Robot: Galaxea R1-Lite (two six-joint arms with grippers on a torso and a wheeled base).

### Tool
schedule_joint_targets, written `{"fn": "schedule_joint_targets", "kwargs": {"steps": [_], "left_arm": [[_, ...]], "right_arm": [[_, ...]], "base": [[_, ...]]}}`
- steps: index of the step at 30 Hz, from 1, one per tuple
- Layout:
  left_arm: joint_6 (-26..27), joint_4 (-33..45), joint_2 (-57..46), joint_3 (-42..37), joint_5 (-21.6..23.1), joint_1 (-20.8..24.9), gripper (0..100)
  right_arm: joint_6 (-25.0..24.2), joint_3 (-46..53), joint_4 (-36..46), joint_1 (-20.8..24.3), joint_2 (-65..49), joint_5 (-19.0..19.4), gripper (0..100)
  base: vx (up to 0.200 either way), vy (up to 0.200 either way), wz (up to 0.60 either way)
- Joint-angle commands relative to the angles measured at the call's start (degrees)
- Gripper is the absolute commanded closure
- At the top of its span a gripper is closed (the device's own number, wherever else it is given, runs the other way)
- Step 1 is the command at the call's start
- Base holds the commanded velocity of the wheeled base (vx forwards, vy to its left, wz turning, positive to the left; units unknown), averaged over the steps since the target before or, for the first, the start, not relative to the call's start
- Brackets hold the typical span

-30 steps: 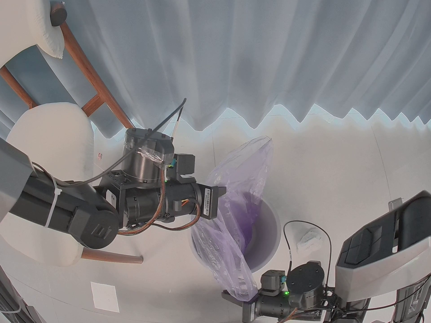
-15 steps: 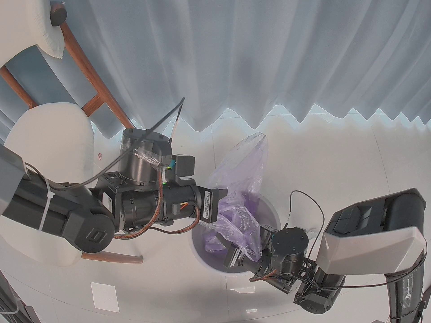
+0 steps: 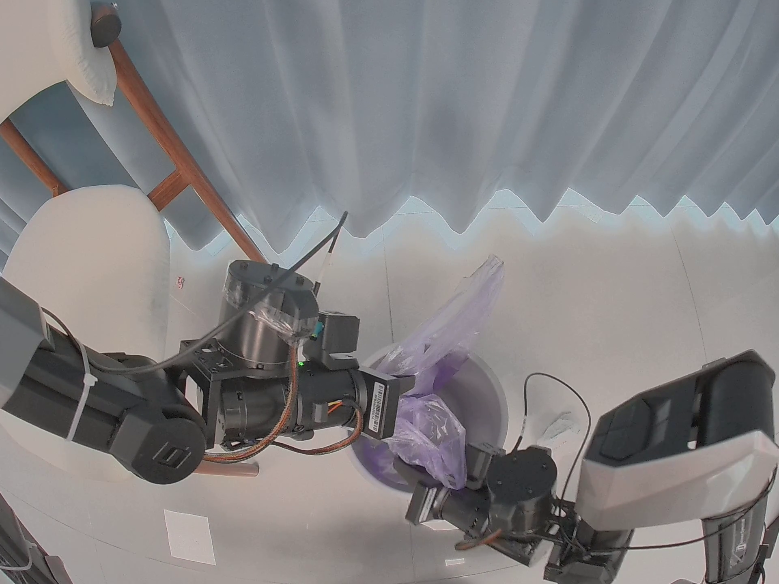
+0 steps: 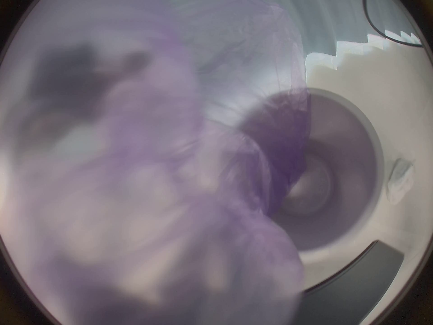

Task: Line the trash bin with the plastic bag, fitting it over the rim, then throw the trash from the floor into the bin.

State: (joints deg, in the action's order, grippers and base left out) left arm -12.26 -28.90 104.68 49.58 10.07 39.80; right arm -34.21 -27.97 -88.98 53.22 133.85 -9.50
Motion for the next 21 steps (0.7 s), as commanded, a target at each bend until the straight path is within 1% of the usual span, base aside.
{"fn": "schedule_joint_targets", "kwargs": {"steps": [1,2,3,4,5,7,9,10,12,13,14,17,18,19,21], "left_arm": [[0.13,-0.01,-2.20,-2.03,0.04,-0.25,100],[0.22,-0.01,-2.64,-2.56,0.04,-0.25,100],[0.22,-0.01,-2.64,-2.56,0.04,-0.25,100],[0.31,-0.10,-3.43,-3.96,0.13,-0.25,100],[0.31,-0.10,-3.78,-4.49,0.13,-0.25,100],[0.40,-0.10,-4.57,-5.90,0.39,-0.25,100],[0.40,-0.19,-5.28,-7.13,0.39,0.28,100],[0.40,-0.19,-5.63,-7.48,0.39,0.36,100],[0.57,-0.19,-5.98,-7.83,0.39,0.72,100],[0.66,-0.19,-5.98,-7.92,0.39,0.80,100],[1.80,-0.19,-6.51,-8.45,0.57,1.15,100],[4.35,-0.10,-6.68,-9.41,0.83,1.24,100],[4.97,-0.10,-6.68,-9.76,0.92,1.24,100],[5.94,-0.19,-6.77,-10.20,1.27,1.24,100],[6.99,-0.19,-6.86,-10.56,2.24,1.24,100]], "right_arm": [[-4.73,20.06,-0.32,11.46,-20.74,2.29,100],[-5.78,23.57,-0.14,12.25,-23.99,2.90,100],[-5.78,23.57,-0.14,12.25,-23.99,2.90,100],[-7.45,27.97,1.35,12.87,-28.82,3.08,100],[-8.42,27.97,3.11,12.78,-31.20,2.99,100],[-10.71,27.97,9.17,10.50,-38.84,2.73,100],[-11.41,27.53,14.98,6.37,-44.20,3.08,100],[-11.41,27.09,17.79,3.73,-45.08,3.17,100],[-11.14,26.65,20.60,-0.67,-45.96,3.26,100],[-11.14,26.56,20.69,-1.02,-46.05,3.26,100],[-10.88,25.86,20.69,-5.68,-46.14,3.96,100],[-9.56,23.22,21.39,-14.11,-44.73,6.60,100],[-8.86,22.69,21.39,-16.22,-43.85,7.12,100],[-7.63,21.90,21.13,-19.47,-42.09,7.83,100],[-5.26,20.58,20.69,-24.48,-38.76,8.35,100]], "base": [[0.000,0.000,0.00],[0.000,0.000,0.00],[0.000,0.000,0.00],[0.000,0.000,0.00],[0.000,0.000,0.00],[0.000,0.000,0.00],[0.000,0.000,0.00],[0.000,0.000,0.00],[0.000,0.000,0.00],[0.000,0.000,0.00],[0.000,0.000,0.00],[0.000,0.000,0.00],[0.000,0.000,0.00],[0.000,0.000,0.00],[0.000,0.000,0.00]]}}
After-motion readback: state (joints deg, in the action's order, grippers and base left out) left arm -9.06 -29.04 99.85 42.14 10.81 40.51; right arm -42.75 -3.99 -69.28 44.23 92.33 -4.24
